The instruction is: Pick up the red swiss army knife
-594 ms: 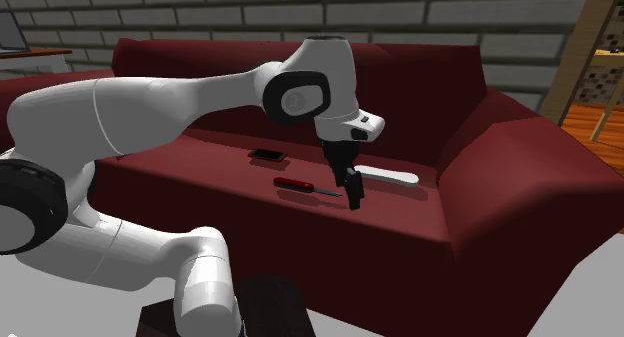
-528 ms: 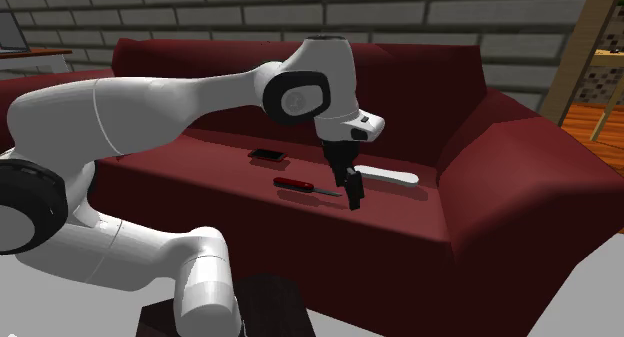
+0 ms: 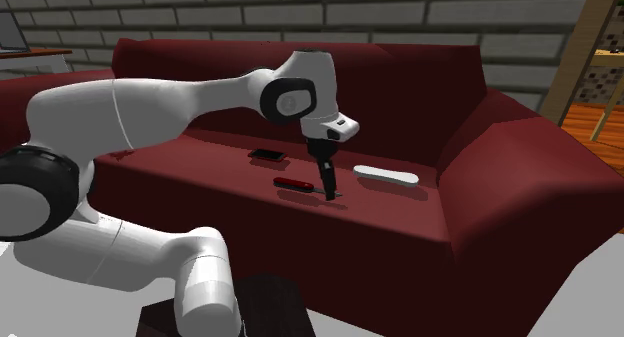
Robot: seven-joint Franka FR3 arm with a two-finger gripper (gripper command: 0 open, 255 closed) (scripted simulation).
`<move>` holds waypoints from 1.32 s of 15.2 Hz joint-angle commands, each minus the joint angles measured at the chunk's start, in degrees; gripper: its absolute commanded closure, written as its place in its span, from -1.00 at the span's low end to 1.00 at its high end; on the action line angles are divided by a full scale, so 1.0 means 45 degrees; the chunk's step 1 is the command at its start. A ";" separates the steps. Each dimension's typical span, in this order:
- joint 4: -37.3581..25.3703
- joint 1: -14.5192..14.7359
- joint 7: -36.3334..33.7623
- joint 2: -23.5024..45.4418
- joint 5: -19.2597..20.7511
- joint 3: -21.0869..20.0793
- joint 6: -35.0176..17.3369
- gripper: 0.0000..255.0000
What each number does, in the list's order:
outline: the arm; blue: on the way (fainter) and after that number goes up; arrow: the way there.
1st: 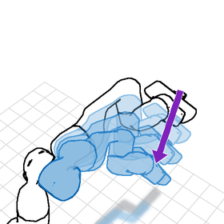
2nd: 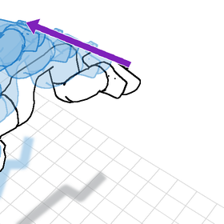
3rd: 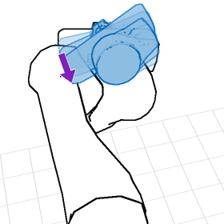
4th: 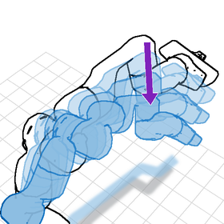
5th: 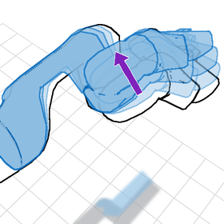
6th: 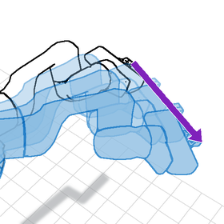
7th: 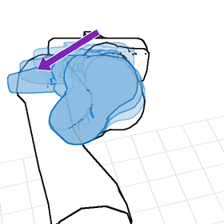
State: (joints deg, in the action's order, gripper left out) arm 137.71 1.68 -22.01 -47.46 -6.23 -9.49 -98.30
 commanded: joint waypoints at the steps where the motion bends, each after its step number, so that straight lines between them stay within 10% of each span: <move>1: 0.0118 0.0069 -0.1022 0.0110 -0.0493 -0.0640 -0.0109 -1.00; 10: -0.0731 0.0076 -0.5326 0.1990 -0.2331 -0.3507 -0.0916 -1.00; 20: 0.0479 0.0171 -0.5345 0.2078 -0.2614 -0.3871 -0.2217 -1.00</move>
State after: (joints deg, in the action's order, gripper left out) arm 139.67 2.40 -46.03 -38.07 -17.93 -26.84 -108.09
